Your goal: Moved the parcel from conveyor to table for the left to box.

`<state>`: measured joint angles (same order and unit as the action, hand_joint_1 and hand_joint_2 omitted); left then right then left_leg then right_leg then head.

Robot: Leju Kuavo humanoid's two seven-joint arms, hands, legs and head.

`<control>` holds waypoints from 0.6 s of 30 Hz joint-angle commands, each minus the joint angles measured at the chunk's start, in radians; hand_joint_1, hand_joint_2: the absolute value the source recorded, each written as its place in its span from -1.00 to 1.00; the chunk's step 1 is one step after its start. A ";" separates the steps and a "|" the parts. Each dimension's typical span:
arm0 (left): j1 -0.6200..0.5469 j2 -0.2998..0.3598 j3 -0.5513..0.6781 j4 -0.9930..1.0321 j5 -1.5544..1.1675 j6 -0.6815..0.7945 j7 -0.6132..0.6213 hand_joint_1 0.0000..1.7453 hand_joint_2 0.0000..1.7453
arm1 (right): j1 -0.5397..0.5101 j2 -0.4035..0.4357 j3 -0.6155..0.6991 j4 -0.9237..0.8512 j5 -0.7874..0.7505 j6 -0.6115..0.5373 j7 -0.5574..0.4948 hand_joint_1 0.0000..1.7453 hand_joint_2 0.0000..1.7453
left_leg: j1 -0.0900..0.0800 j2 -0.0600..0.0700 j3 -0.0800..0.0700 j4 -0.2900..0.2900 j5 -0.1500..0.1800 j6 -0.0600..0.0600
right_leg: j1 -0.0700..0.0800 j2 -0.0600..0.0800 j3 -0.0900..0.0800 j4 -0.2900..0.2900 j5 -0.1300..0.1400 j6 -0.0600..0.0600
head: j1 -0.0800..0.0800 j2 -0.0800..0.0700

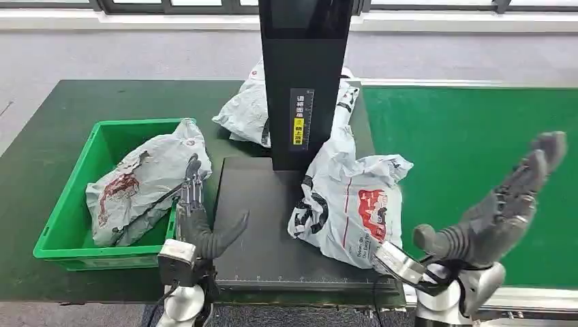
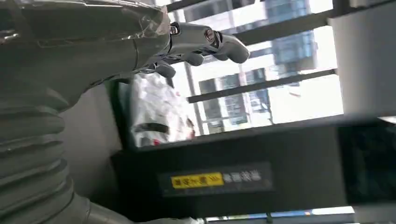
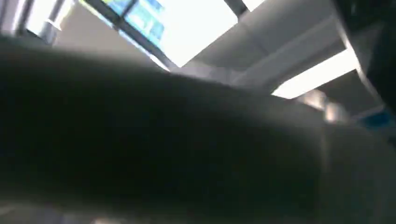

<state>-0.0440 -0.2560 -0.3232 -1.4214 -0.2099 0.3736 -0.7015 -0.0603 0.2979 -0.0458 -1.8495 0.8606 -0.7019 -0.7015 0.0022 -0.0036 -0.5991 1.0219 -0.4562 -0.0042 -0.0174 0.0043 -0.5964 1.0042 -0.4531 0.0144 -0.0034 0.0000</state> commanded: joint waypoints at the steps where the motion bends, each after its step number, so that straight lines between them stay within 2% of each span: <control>1: -0.244 -0.015 -0.259 0.138 -0.031 0.152 0.003 -1.00 1.00 | 0.067 0.051 0.028 -0.146 0.024 0.004 0.101 -1.00 1.00 | 0.001 -0.008 -0.002 0.001 0.002 0.000 | 0.002 -0.009 0.002 0.000 -0.001 -0.001 | 0.001 0.000; 2: -0.271 -0.031 -0.253 0.172 -0.035 0.153 0.003 -1.00 1.00 | 0.031 0.051 -0.024 -0.055 -0.070 0.004 0.003 -1.00 1.00 | 0.001 -0.007 -0.002 0.001 0.002 -0.001 | 0.001 -0.008 0.001 0.001 -0.001 -0.001 | 0.000 0.000; 4: -0.310 -0.059 -0.217 0.293 -0.046 0.153 0.003 -1.00 1.00 | 0.030 0.051 -0.024 -0.057 -0.043 0.004 0.003 -1.00 1.00 | 0.001 -0.007 0.000 0.000 0.002 -0.001 | 0.001 -0.008 0.002 0.000 0.000 -0.002 | 0.000 0.000; 5: -0.364 -0.092 -0.172 0.436 -0.076 0.156 0.009 -1.00 1.00 | 0.036 0.051 -0.010 -0.055 -0.046 0.004 0.003 -1.00 1.00 | 0.001 -0.006 0.001 -0.001 0.002 0.000 | 0.001 -0.007 0.003 -0.002 0.001 -0.001 | 0.000 0.000; 8: -0.381 -0.093 -0.160 0.474 -0.078 0.156 0.003 -1.00 1.00 | 0.037 0.051 -0.011 -0.055 -0.045 0.004 0.003 -1.00 1.00 | 0.001 -0.006 0.003 -0.003 0.004 0.000 | 0.001 -0.007 0.007 -0.003 0.002 -0.001 | 0.001 0.000; 9: -0.422 -0.093 -0.151 0.579 -0.083 0.161 0.005 -1.00 1.00 | 0.040 0.051 -0.008 -0.057 -0.040 0.004 0.003 -1.00 1.00 | 0.001 -0.003 0.003 -0.001 0.002 0.000 | 0.001 -0.004 0.005 -0.002 0.002 -0.001 | 0.000 0.000; 12: -0.514 -0.093 -0.165 0.821 -0.116 0.224 0.108 -1.00 1.00 | 0.044 0.051 -0.006 -0.046 -0.041 0.004 0.003 -1.00 1.00 | 0.001 -0.004 0.004 -0.004 0.004 0.000 | 0.001 -0.006 0.008 -0.003 0.003 -0.001 | 0.001 0.000; 18: -0.540 -0.093 -0.169 0.910 -0.088 0.217 0.109 -1.00 1.00 | 0.043 0.051 -0.012 -0.038 -0.039 0.004 0.003 -1.00 1.00 | 0.001 0.000 0.005 -0.003 0.003 0.000 | 0.001 -0.001 0.007 -0.003 0.003 -0.001 | 0.000 0.000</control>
<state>-0.4665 -0.3403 -0.5013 -0.8295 -0.3147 0.5879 -0.6008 -0.0516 0.2979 -0.0443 -1.9390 0.8259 -0.6985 -0.7019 0.0023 -0.0042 -0.5978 1.0220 -0.4539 -0.0036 -0.0174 0.0034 -0.5930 1.0045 -0.4503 0.0154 -0.0031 0.0000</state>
